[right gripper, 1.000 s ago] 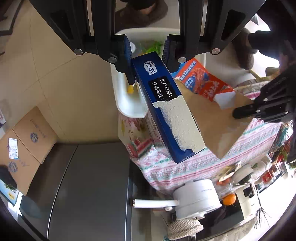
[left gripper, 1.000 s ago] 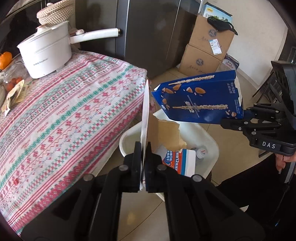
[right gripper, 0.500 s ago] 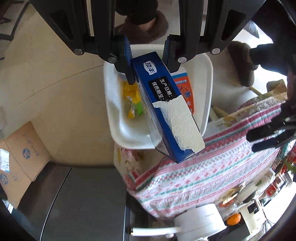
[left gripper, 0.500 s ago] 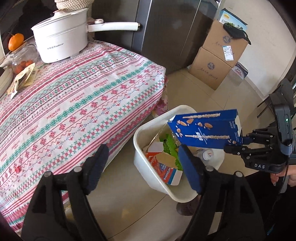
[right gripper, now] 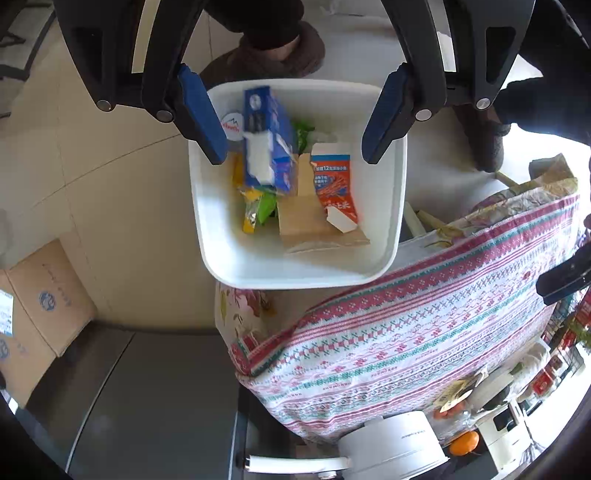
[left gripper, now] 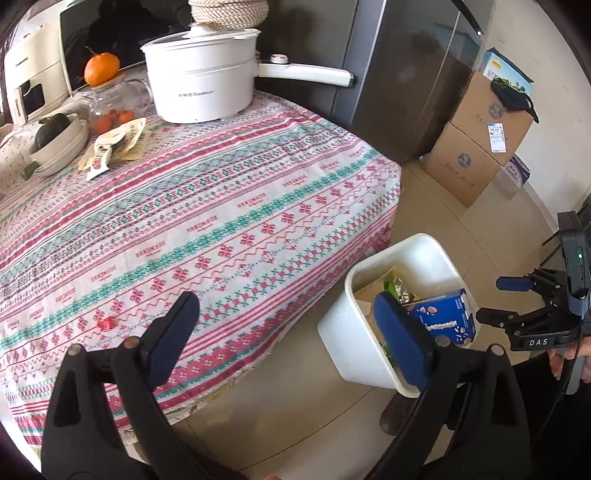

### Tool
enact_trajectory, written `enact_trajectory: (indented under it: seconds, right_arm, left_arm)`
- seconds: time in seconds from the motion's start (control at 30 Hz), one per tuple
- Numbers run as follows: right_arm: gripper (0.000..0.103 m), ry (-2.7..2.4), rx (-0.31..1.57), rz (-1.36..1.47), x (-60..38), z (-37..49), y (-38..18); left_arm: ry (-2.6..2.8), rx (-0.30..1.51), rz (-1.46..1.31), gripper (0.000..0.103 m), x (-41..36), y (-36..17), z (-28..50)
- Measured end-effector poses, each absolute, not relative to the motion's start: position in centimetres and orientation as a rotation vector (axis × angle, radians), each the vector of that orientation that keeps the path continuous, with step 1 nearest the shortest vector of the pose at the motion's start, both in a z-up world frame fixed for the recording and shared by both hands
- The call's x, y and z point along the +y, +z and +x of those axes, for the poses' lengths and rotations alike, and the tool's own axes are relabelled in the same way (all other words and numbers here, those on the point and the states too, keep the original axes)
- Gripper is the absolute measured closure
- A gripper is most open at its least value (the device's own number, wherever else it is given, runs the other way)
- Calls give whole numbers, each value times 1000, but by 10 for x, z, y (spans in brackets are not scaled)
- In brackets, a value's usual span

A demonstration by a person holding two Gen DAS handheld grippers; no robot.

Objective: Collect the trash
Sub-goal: 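Grasp the small white wrapper with the left tool while the right tool returns over the table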

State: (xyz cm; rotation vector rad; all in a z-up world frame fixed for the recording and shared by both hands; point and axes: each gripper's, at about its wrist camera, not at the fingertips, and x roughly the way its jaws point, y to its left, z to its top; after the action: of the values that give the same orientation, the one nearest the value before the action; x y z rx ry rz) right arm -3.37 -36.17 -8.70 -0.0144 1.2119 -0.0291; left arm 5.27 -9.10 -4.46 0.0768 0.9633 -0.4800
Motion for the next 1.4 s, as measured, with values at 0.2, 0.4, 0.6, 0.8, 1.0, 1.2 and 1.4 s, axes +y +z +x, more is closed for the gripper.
enact_trajectory:
  seconds: [0.2, 0.4, 0.6, 0.8, 1.0, 1.2, 1.4]
  right_arm:
    - [22, 7, 1159, -62, -335, -12, -62]
    - [19, 64, 1082, -71, -294, 29, -35]
    - [18, 168, 1088, -92, -246, 81, -29]
    - [18, 206, 1081, -192, -202, 130, -47]
    - [18, 245, 1090, -220, -180, 174, -77]
    - [18, 273, 1075, -240, -175, 195, -95]
    - [18, 266, 1036, -208, -180, 215, -100]
  left_arm:
    - [-377, 948, 17, 6, -45, -33, 78]
    - [-249, 916, -27, 3, 8, -26, 109]
    - [-132, 928, 17, 3, 49, -40, 154]
    - [-108, 867, 35, 3, 63, -60, 206]
    - [-165, 805, 157, 11, 37, -82, 256]
    - [-165, 795, 262, 32, 14, -105, 296]
    - [-116, 800, 282, 86, 14, -115, 316]
